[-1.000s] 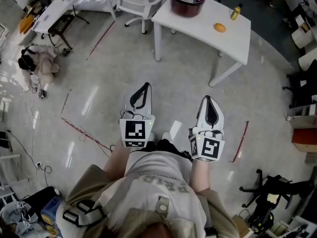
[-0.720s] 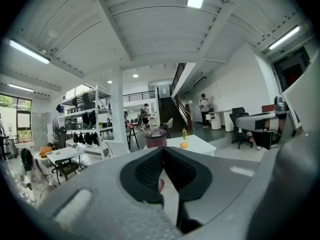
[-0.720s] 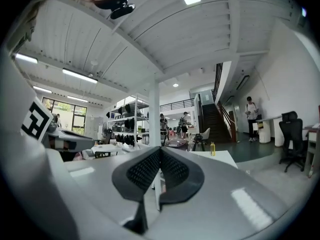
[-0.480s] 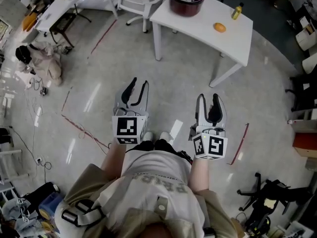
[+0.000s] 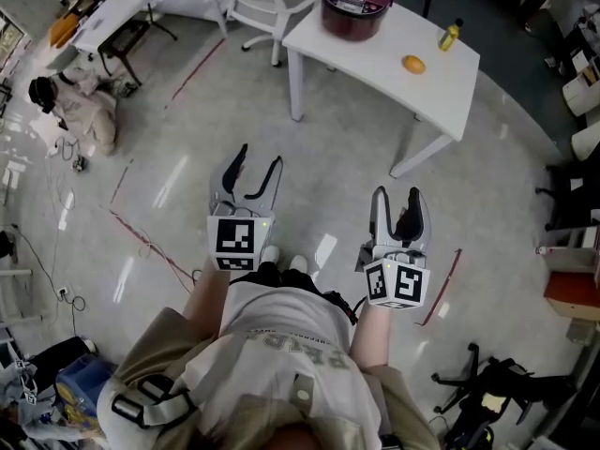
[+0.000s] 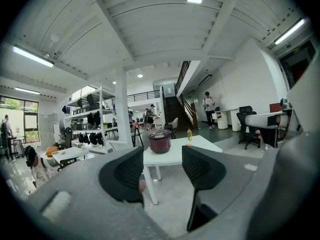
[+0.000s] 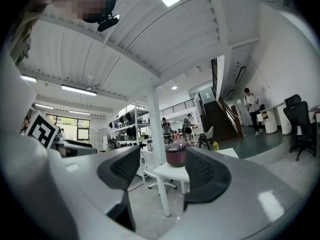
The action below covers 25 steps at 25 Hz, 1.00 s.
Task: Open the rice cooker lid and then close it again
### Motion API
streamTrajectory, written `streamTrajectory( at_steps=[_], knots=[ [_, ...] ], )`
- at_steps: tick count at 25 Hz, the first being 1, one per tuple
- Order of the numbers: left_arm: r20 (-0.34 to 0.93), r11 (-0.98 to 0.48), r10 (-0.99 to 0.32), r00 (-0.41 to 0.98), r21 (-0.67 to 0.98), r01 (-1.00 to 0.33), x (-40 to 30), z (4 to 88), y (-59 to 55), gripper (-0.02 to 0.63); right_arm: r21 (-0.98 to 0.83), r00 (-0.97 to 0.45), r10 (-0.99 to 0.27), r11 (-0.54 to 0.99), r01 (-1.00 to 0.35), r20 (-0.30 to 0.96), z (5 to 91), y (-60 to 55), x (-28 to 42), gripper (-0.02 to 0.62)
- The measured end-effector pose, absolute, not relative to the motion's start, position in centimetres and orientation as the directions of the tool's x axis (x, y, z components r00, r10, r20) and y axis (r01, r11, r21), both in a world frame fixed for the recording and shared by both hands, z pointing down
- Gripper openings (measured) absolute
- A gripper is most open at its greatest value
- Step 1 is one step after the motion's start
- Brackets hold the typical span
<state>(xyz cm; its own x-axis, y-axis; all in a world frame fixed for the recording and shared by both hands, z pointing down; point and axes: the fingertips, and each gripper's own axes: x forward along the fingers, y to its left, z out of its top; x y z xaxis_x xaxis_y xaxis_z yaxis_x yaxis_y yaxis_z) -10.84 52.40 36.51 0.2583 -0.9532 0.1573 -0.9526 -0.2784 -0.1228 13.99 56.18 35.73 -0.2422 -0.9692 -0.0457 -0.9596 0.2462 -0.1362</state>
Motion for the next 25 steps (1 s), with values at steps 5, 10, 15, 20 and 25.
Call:
streamTrajectory(
  at_steps=[5, 10, 15, 20, 25],
  knots=[
    [0.172, -0.275, -0.953, 0.25, -0.141, -0.951, -11.2, 36.8, 52.0, 0.249, -0.138, -0.243, -0.969, 0.245, -0.96, -0.037, 36.2, 55.7, 14.3, 0.258],
    [0.173, -0.3, -0.946, 0.273, -0.156, -0.941, -11.5, 37.0, 50.7, 0.249, -0.145, -0.228, -0.973, 0.23, -0.962, -0.031, 36.7, 54.5, 13.8, 0.258],
    [0.173, -0.327, -0.938, 0.301, -0.151, -0.933, -12.4, 37.3, 47.3, 0.249, -0.136, -0.217, -0.976, 0.218, -0.966, -0.017, 37.0, 51.9, 12.4, 0.258],
    [0.169, -0.354, -0.929, 0.328, -0.154, -0.922, -13.6, 37.1, 43.0, 0.249, -0.139, -0.2, -0.98, 0.201, -0.97, -0.018, 36.7, 48.0, 11.1, 0.258],
    [0.163, -0.379, -0.921, 0.355, -0.151, -0.913, -14.9, 37.4, 38.7, 0.247, -0.112, -0.193, -0.981, 0.193, -0.975, -0.01, 37.0, 44.1, 9.3, 0.258]
  ],
)
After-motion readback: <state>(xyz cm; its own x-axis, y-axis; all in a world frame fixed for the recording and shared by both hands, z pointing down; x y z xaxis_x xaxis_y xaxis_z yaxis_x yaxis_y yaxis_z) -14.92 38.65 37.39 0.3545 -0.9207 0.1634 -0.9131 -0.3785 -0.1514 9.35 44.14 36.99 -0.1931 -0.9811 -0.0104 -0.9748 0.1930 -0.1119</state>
